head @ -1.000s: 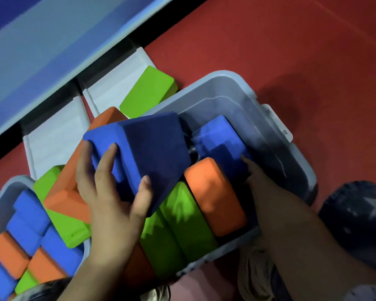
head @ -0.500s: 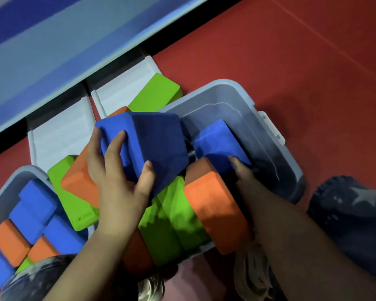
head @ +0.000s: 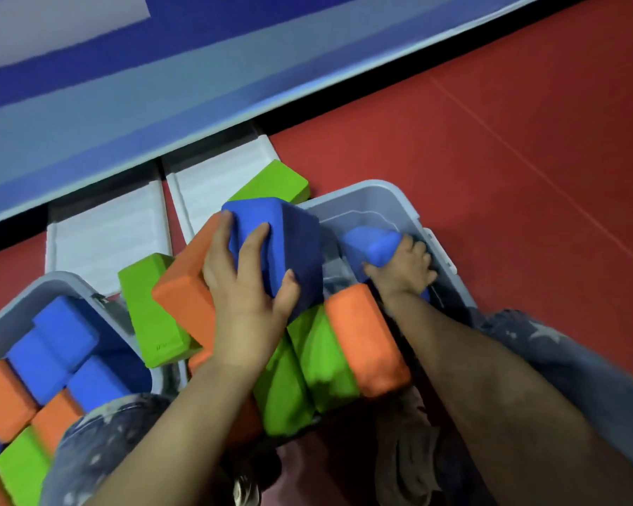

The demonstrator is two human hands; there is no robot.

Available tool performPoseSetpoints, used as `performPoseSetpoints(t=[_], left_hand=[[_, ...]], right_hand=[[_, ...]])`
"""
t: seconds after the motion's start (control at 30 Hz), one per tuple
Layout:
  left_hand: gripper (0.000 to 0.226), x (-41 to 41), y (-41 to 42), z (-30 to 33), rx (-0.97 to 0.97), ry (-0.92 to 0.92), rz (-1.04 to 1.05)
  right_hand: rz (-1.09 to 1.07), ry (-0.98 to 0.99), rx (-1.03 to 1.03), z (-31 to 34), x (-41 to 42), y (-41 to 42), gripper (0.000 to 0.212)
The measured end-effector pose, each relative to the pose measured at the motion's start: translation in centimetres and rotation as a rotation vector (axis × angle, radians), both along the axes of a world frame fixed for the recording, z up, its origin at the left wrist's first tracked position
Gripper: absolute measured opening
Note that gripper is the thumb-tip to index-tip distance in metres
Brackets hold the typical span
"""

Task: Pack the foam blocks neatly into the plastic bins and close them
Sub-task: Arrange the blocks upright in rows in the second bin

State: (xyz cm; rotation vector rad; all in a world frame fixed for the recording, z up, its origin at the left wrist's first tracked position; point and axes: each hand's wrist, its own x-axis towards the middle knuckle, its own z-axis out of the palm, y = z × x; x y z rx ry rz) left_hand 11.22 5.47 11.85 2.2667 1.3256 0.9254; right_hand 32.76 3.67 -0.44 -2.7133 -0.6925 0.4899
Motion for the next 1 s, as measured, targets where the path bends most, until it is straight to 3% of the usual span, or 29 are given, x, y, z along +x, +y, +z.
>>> performPoseSetpoints(t=[0.13, 0.3, 0.43, 0.57, 0.7, 0.8, 0.9, 1.0], left_hand=[[0.058, -0.7, 0.1, -0.1, 0.004, 0.026, -0.004], [0.057, -0.8, -0.2, -0.2, -0.006, 0.045, -0.010], [0.056, -0.4, -0.5, 0.3, -0.012, 0.031, 0.004], [0.057, -0.4, -1.1, 0.3, -0.020, 0.028, 0.012], [0.058, -0.9, -0.8, -0.1, -0.047, 0.028, 0.038], [0.058, -0.8, -0.3, -0.4, -0.083, -0.002, 0.080], [0.061, -0.4, 0.1, -0.3, -0.131, -0.044, 0.106], [0.063, -0.1, 0.6, -0.2, -0.145, -0.057, 0.114]], right_hand=[[0.125, -0.037, -0.010, 3.3, 2.0, -0.7, 0.090], [0.366, -0.115, -0.229, 7.3, 3.6, -2.6, 0.090], [0.342, -0.055, -0.328, 7.7, 3.9, -5.0, 0.093], [0.417, -0.131, -0.409, 7.9, 3.1, -4.9, 0.098], [0.452, 0.066, -0.374, 5.9, 2.8, -4.0, 0.116], [0.598, 0.247, -0.584, 4.1, 2.4, -4.6, 0.102], [0.782, 0.329, -0.649, 2.3, 0.9, -4.6, 0.080], [0.810, 0.083, -0.489, 1.1, -0.7, -3.8, 0.077]])
